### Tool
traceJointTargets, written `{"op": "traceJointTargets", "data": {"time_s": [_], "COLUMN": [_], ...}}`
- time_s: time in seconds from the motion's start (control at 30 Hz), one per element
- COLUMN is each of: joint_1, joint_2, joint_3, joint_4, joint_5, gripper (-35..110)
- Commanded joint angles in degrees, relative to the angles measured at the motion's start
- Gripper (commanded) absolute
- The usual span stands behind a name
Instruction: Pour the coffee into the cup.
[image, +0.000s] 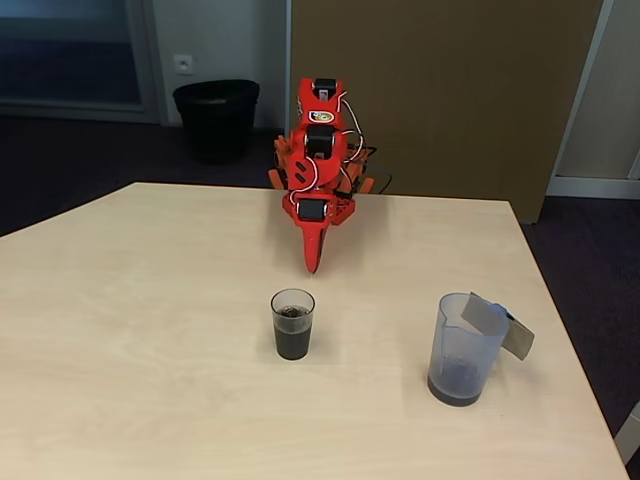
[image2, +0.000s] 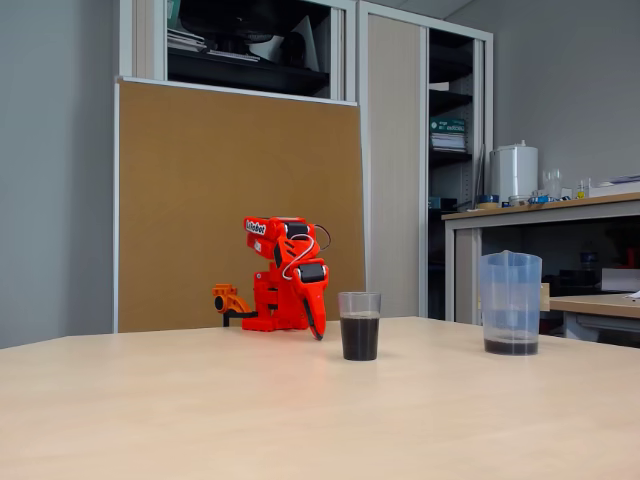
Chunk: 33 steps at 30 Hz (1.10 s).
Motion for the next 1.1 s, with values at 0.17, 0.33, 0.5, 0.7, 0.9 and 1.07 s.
{"op": "traceJointTargets", "data": {"time_s": [0.17, 0.33, 0.5, 0.7, 0.9, 1.07], "joint_1": [2.02, 2.46, 2.02, 2.37, 2.64, 2.29], "joint_2": [4.57, 8.35, 12.22, 15.38, 17.49, 17.49], "joint_3": [0.35, 0.35, 0.35, 0.35, 0.35, 0.35], "joint_4": [4.83, 8.44, 12.48, 14.33, 15.38, 15.38], "joint_5": [-1.49, -1.32, -2.02, -2.11, -2.11, -2.11], "gripper": [0, 0, 0, 0, 0, 0]}}
